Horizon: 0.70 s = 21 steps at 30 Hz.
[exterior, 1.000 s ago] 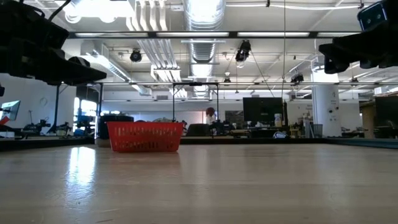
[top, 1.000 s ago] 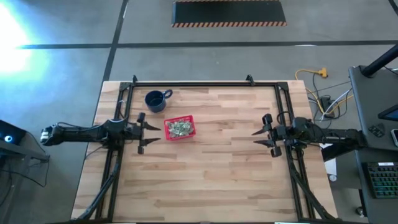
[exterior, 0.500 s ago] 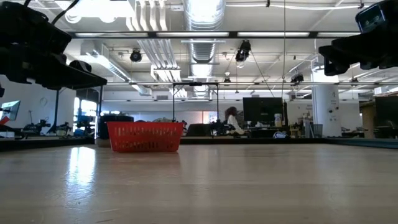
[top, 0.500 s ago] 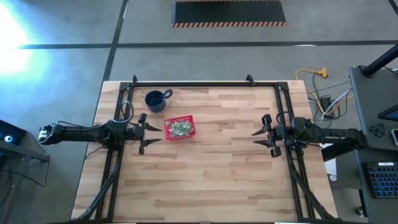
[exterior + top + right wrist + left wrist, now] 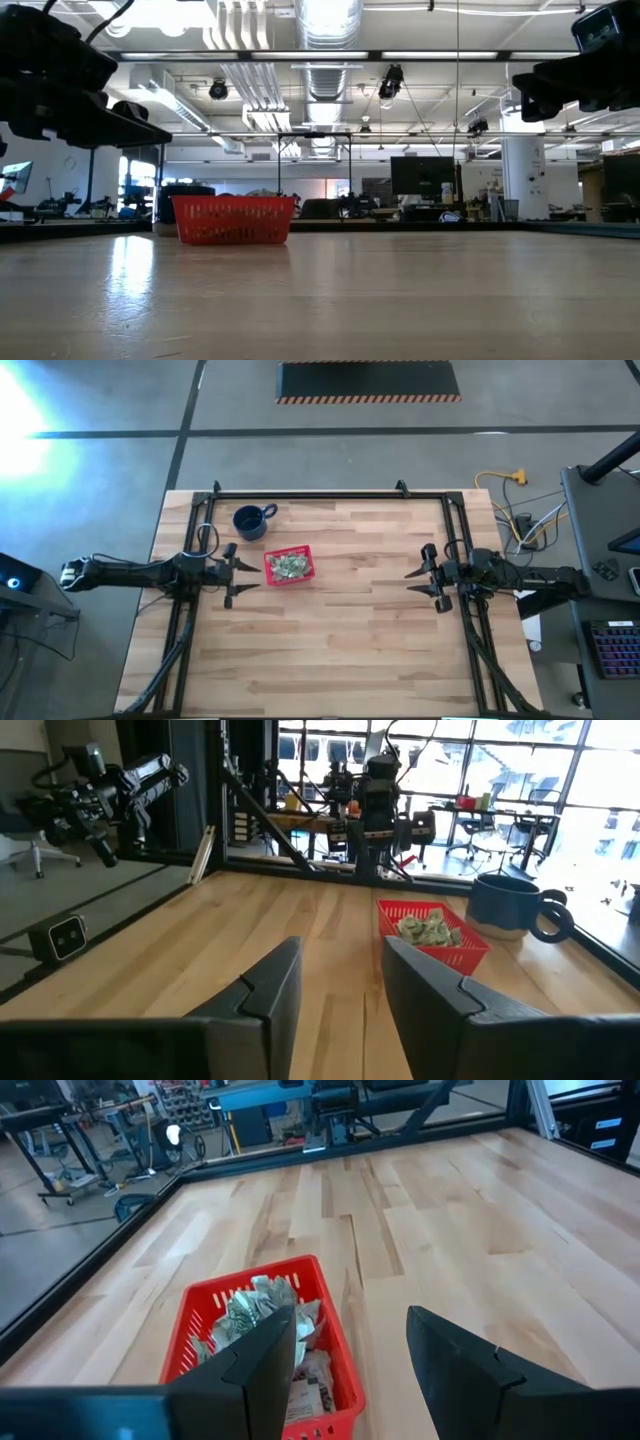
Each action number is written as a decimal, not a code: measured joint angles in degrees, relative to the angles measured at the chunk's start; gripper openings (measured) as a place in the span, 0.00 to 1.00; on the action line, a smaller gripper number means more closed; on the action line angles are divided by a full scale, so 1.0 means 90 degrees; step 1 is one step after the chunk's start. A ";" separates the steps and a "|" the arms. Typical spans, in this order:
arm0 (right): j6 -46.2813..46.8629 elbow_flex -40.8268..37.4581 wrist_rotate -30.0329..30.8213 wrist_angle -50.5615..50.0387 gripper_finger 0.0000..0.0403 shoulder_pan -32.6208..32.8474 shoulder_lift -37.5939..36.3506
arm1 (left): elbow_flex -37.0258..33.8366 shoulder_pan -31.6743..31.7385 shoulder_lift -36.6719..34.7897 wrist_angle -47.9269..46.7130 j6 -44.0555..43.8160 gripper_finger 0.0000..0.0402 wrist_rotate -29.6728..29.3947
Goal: Pick and place items into bin
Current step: Return to Home Position
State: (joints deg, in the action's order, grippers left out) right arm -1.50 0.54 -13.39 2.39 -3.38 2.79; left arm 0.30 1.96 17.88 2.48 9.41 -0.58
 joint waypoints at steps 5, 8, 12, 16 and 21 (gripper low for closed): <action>0.0002 0.0000 0.0000 0.0000 0.32 0.0000 0.0000 | 0.0000 0.0000 0.0045 0.0001 0.0000 0.44 0.0000; 0.0000 0.0000 0.0000 0.0000 0.32 0.0000 0.0000 | 0.0000 0.0000 0.0052 0.0000 0.0000 0.44 0.0000; 0.0000 0.0000 0.0000 0.0000 0.32 0.0000 0.0000 | 0.0000 0.0000 0.0050 0.0002 0.0000 0.44 0.0000; 0.0000 0.0000 0.0000 0.0000 0.32 0.0000 0.0000 | 0.0000 0.0000 0.0052 0.0002 0.0000 0.44 0.0000; 0.0000 0.0000 0.0000 0.0000 0.32 0.0000 0.0000 | 0.0000 0.0000 0.0050 0.0000 0.0002 0.44 0.0000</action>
State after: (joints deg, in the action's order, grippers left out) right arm -1.50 0.54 -13.39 2.39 -3.38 2.79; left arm 0.30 1.96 18.33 2.48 9.43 -0.58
